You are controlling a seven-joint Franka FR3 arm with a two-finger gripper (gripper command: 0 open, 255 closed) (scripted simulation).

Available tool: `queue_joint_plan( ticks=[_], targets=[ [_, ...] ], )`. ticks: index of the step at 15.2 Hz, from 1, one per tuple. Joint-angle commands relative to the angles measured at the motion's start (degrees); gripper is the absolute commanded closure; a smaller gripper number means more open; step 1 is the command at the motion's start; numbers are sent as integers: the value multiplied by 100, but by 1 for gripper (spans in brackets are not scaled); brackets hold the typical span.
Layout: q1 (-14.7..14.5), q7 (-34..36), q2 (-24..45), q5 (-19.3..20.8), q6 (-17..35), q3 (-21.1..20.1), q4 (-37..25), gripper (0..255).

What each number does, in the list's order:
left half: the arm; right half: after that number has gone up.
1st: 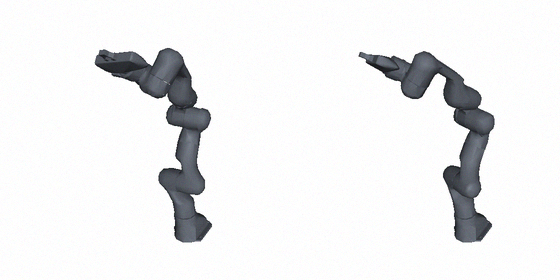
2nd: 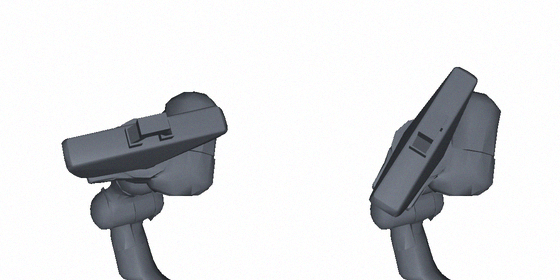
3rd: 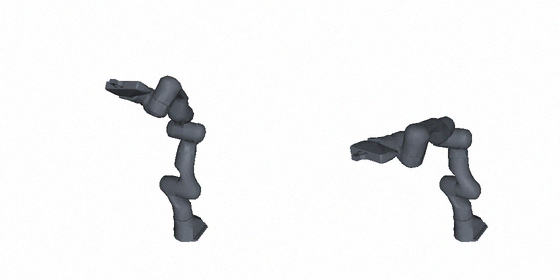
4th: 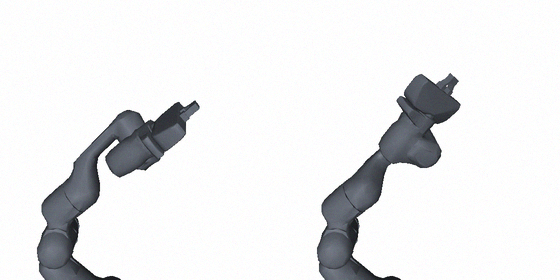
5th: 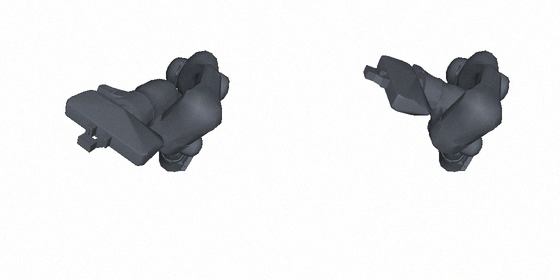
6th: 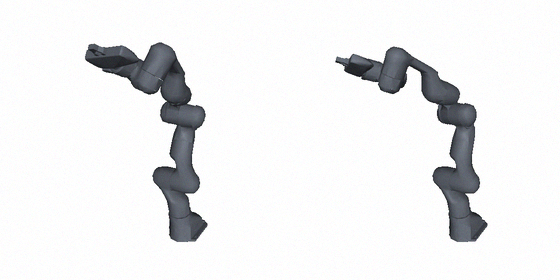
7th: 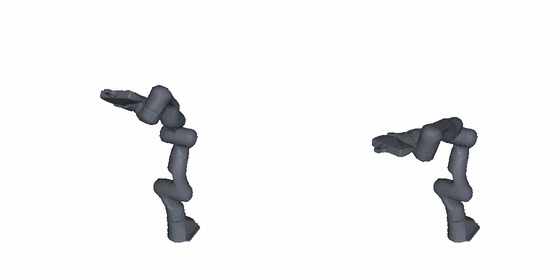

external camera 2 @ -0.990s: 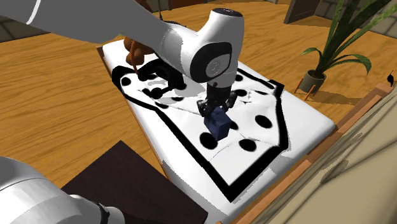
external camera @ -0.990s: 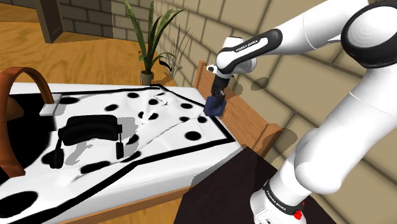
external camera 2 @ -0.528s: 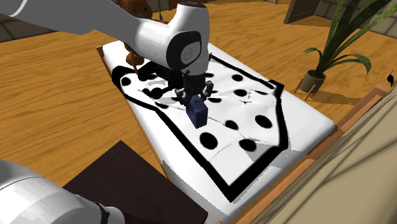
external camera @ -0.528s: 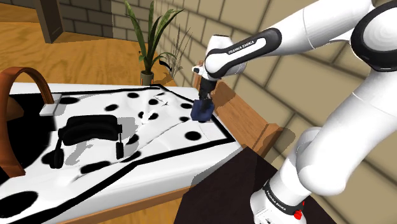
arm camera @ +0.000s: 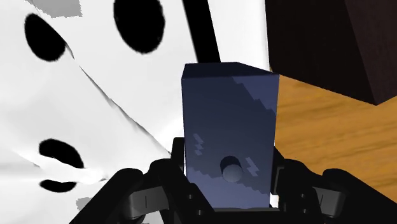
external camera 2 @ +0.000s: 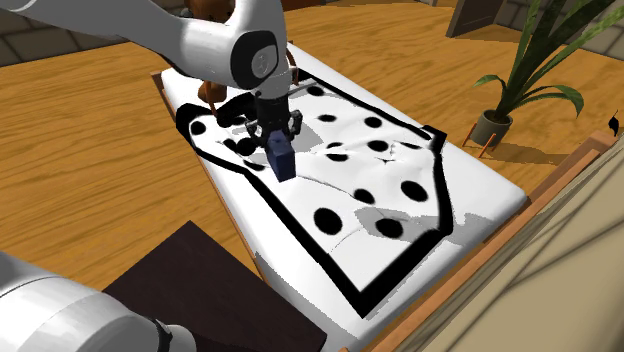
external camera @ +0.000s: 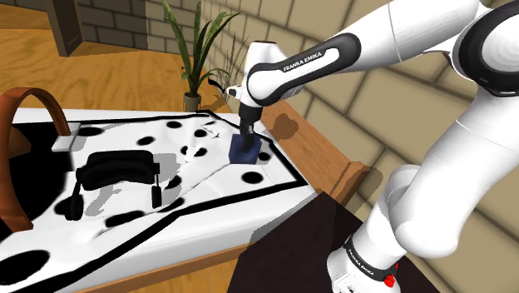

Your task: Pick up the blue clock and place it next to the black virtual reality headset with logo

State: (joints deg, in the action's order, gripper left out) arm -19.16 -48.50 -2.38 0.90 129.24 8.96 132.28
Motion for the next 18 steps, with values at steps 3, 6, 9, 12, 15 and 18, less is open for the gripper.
queue_joint_plan(
  ticks=[3, 6, 9, 12, 15, 18],
  targets=[
    [-292, 570, 228, -56, -28, -304, -251, 255],
    [-494, 955, 453, -83, -88, -505, -534, 255],
    [-693, 1331, 715, -93, -168, -686, -875, 255],
    [-892, 1694, 1014, -85, -270, -846, -1275, 255],
    [-1090, 2045, 1348, -61, -397, -987, -1736, 255],
    [-1289, 2380, 1717, -23, -554, -1107, -2261, 255]
  ],
)
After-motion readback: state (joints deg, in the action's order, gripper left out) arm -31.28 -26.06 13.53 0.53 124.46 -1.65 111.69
